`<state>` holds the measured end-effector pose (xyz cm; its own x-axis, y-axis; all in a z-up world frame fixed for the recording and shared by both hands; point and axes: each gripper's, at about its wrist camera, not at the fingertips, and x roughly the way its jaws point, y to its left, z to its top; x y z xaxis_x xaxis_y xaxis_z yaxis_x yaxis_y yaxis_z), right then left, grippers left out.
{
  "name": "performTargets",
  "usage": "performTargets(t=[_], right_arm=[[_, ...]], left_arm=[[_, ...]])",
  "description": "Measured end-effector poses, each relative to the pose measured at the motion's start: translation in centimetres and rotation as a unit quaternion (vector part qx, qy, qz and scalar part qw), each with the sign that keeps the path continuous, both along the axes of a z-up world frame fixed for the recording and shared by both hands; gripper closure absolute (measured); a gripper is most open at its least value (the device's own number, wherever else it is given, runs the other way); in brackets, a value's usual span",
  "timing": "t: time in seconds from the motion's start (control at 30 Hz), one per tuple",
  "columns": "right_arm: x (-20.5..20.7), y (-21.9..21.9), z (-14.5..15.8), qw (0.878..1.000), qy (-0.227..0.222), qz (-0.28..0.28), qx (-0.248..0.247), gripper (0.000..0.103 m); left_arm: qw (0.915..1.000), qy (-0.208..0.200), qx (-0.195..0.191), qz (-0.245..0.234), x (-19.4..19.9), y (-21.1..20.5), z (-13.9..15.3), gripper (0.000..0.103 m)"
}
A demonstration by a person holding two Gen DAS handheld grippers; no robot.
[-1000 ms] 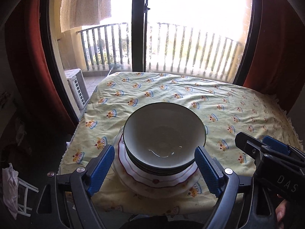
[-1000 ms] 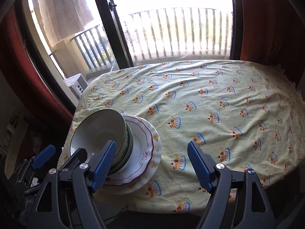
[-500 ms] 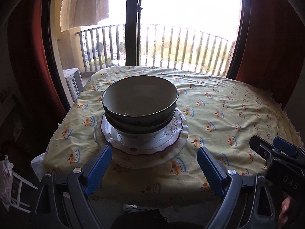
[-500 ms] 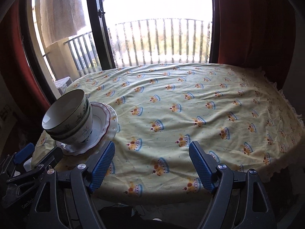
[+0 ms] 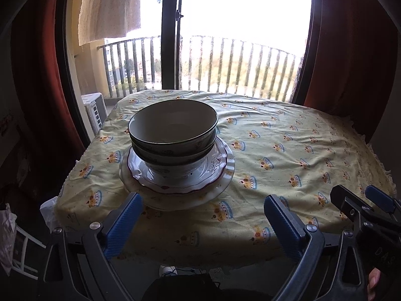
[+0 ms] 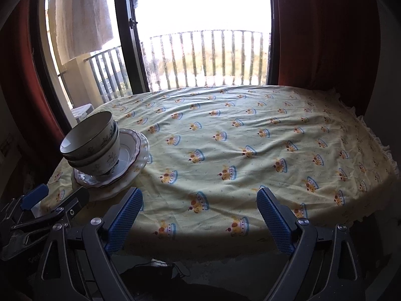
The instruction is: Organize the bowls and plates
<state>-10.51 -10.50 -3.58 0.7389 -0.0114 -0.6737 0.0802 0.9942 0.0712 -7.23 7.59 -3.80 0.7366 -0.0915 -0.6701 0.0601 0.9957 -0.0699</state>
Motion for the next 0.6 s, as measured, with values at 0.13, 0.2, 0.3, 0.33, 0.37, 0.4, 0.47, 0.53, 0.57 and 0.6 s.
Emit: performTargets(t=[0.13,0.2,0.3,0.33,0.37,0.4,0.47,0.53,0.57,0.6], right_arm=[[-0.3,-0.5,0.1,1.0,-0.005,-0.006,0.002,0.009],[-0.4,-0.7,0.2,1.0,-0.008,-0.009,0.001,0.009],[-0.6,-1.0,0.3,1.0,-0.009,-0.014,0.002,0.009],[-0.6,-1.1,0.3,1.0,-0.008,-0.016,0.002,0.009],[-0.6,-1.2,0.3,1.0,-0.008,-0.017,0.004,0.009],[-0.7,-1.4,0.3,1.0,-0.009,-0.019,0.006,0.009],[-0.7,-1.5,0.3,1.0,-0.01,-0.02,0.009,0.009],[-0.8,-1.5,0.4,1.0,-0.011,-0.018,0.01,0.009],[-0.8,-1.4,0.4,1.0,-0.012,-0.017,0.011,0.009],[-0.8,-1.4,0.4,1.0,-0.012,-0.016,0.011,0.009]], left_arm=[[1.0,-0.005,0.003,-0.004,-0.1,-0.4,0.2,0.003],[1.0,-0.006,0.006,-0.004,-0.1,-0.6,0.3,0.002],[0.9999,-0.007,0.01,-0.005,-0.2,-0.8,0.3,0.002],[0.9999,-0.006,0.01,-0.006,-0.2,-0.9,0.3,0.002],[0.9999,-0.006,0.01,-0.006,-0.2,-0.9,0.3,0.001],[0.9999,-0.006,0.01,-0.005,-0.2,-0.9,0.3,0.0],[0.9999,-0.007,0.004,-0.006,-0.2,-0.8,0.3,0.0],[1.0,-0.007,0.0,-0.005,-0.2,-0.7,0.4,0.0],[1.0,-0.007,0.001,-0.005,-0.2,-0.7,0.4,0.0],[1.0,-0.006,0.002,-0.004,-0.2,-0.7,0.4,0.0]])
